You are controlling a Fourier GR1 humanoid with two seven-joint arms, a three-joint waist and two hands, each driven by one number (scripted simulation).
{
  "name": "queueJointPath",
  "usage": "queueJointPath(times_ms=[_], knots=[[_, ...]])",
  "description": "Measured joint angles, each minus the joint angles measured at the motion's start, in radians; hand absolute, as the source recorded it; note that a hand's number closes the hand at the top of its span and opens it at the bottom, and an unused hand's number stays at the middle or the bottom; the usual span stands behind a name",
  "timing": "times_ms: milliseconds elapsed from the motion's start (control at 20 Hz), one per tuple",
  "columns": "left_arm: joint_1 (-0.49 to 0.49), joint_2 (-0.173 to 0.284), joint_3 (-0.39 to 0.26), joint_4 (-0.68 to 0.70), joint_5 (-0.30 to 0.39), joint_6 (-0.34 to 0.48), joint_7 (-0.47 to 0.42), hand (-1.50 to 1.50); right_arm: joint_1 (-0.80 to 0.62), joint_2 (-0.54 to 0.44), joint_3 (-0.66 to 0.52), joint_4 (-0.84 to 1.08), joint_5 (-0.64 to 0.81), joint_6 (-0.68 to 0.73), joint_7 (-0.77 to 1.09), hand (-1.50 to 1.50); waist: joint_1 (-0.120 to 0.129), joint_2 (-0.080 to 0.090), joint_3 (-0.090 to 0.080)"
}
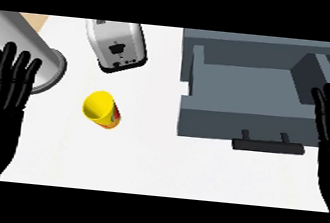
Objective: Pick up the cup, place it into the drawer and close the drawer
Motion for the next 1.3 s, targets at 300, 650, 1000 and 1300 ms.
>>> queueJointPath(times_ms=[300,650,1000,1300], knots=[[-0.070,0.086,0.035,0.084,0.164,-0.179,-0.039,-1.50,0.011,0.007,0.007,0.008,0.003,0.007,-0.033,-1.50,0.002,0.008,-0.018],[-0.138,0.099,0.099,0.330,0.394,-0.277,0.043,-1.50,-0.027,-0.037,0.029,0.064,-0.037,0.076,0.078,-1.50,0.003,0.012,-0.023],[-0.215,0.139,0.151,0.583,0.382,-0.354,-0.023,-1.50,-0.118,-0.057,-0.006,0.138,-0.067,0.102,0.120,-1.50,0.006,0.011,-0.023],[-0.257,0.142,0.160,0.808,0.291,-0.385,-0.149,-1.50,-0.171,-0.061,-0.030,0.193,-0.069,0.112,0.100,-1.50,0.006,0.011,-0.023]])
